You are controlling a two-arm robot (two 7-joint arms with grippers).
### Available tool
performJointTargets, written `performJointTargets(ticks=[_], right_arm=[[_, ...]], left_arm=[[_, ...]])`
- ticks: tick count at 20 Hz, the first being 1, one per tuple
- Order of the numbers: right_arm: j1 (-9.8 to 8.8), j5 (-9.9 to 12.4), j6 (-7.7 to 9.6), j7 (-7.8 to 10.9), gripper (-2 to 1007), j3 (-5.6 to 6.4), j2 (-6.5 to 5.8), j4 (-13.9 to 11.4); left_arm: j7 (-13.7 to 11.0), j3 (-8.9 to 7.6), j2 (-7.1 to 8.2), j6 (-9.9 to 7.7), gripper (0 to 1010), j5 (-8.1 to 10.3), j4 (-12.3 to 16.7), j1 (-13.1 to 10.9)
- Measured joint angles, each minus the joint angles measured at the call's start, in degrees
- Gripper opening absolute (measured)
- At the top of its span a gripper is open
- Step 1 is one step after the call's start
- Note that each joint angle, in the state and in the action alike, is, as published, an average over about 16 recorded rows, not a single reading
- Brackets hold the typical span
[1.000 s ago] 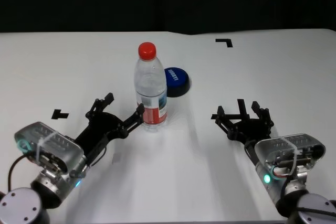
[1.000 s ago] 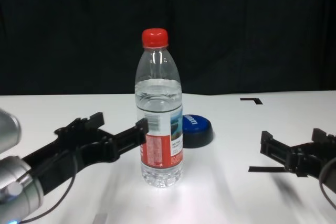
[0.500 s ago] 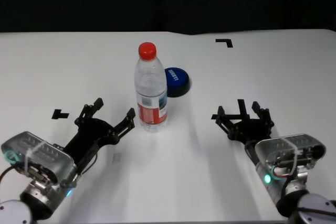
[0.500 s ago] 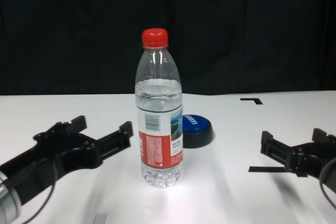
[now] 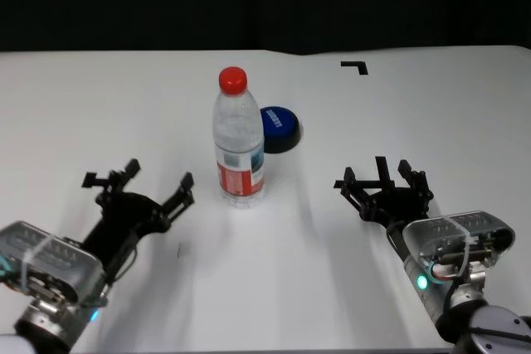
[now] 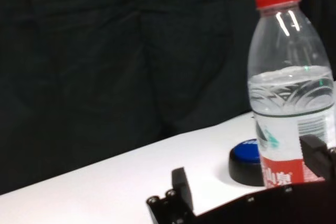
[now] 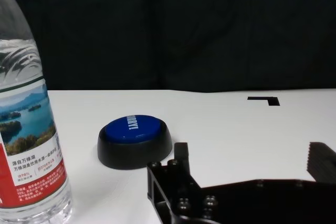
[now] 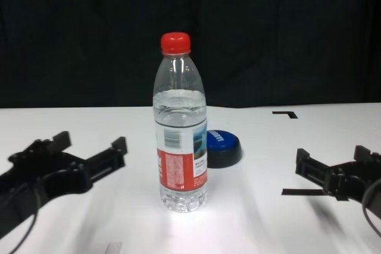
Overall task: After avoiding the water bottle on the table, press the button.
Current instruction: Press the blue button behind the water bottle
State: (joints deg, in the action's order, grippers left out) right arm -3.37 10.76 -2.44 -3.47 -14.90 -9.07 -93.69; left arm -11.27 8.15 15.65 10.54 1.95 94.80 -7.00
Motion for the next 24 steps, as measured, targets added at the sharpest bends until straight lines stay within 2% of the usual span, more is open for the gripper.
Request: performJointTargets(ticks=[13, 24], right_arm=[[0.0, 0.0, 0.0, 0.0, 1003, 0.0, 0.0, 0.0], [0.0, 0.0, 0.0, 0.0, 1003, 0.0, 0.0, 0.0]], left_arm=[[4.34, -3.63, -2.71, -0.4, 1003, -4.25, 1.3, -2.89], [5.09, -5.14, -4.33, -1.07, 1003, -6.71, 0.59, -3.21]])
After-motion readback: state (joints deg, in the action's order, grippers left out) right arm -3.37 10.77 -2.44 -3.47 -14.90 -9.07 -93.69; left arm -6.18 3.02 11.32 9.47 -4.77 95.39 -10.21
